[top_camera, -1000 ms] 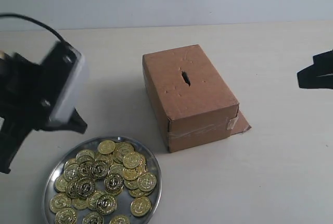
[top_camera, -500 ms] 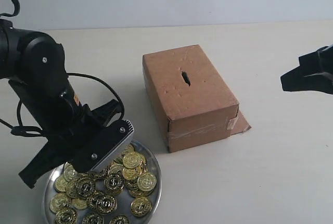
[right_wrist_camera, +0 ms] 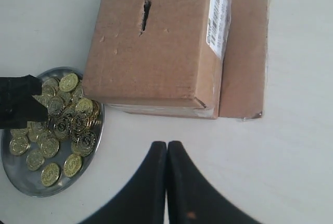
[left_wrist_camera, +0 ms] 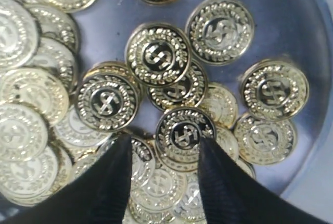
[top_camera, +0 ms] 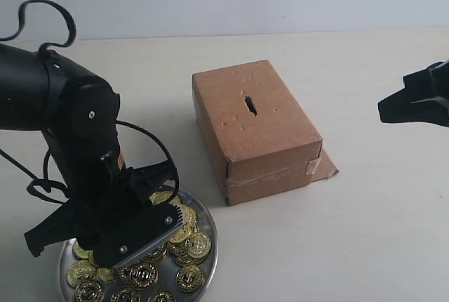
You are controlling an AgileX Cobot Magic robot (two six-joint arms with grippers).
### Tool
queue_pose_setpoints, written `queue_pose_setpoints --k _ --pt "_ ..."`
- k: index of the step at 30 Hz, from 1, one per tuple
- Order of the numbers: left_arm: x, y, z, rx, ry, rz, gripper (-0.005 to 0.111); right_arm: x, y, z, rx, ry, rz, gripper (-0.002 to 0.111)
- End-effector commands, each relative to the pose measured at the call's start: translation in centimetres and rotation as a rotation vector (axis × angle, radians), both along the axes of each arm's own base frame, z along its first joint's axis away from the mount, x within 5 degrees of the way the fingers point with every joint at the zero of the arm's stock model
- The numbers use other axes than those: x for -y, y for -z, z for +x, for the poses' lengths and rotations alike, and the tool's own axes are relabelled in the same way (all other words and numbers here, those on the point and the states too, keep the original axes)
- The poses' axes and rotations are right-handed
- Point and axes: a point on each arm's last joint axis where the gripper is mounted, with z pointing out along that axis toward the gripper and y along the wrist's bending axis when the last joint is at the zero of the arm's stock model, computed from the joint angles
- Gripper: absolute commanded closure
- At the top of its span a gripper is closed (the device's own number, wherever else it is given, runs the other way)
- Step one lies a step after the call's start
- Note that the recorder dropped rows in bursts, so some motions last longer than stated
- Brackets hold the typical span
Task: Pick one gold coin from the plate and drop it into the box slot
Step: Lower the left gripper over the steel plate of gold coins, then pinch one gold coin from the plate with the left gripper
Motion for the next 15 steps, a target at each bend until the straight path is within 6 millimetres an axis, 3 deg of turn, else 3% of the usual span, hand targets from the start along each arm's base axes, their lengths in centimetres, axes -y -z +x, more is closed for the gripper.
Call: queue_pose_setpoints --k 1,5,10,15 --pt "-0.14 0.54 -0.06 -0.019 0.022 0.048 0.065 0.04 -0.39 0.02 0.018 -0.004 0.004 0.108" --pt "-0.23 0.85 -0.11 -0.035 0.025 0.066 0.064 0.01 -0.39 -0.01 0.015 -0.006 0.007 0.108" --pt "-0.21 1.03 -0.09 -0.038 0.025 0.069 0.044 0.0 -0.4 -0.02 0.013 -0.006 0.009 0.108" --pt "-0.19 1.17 -0.07 -0.039 0.026 0.071 0.051 0.0 -0.4 -0.02 0.013 -0.006 0.009 0.108"
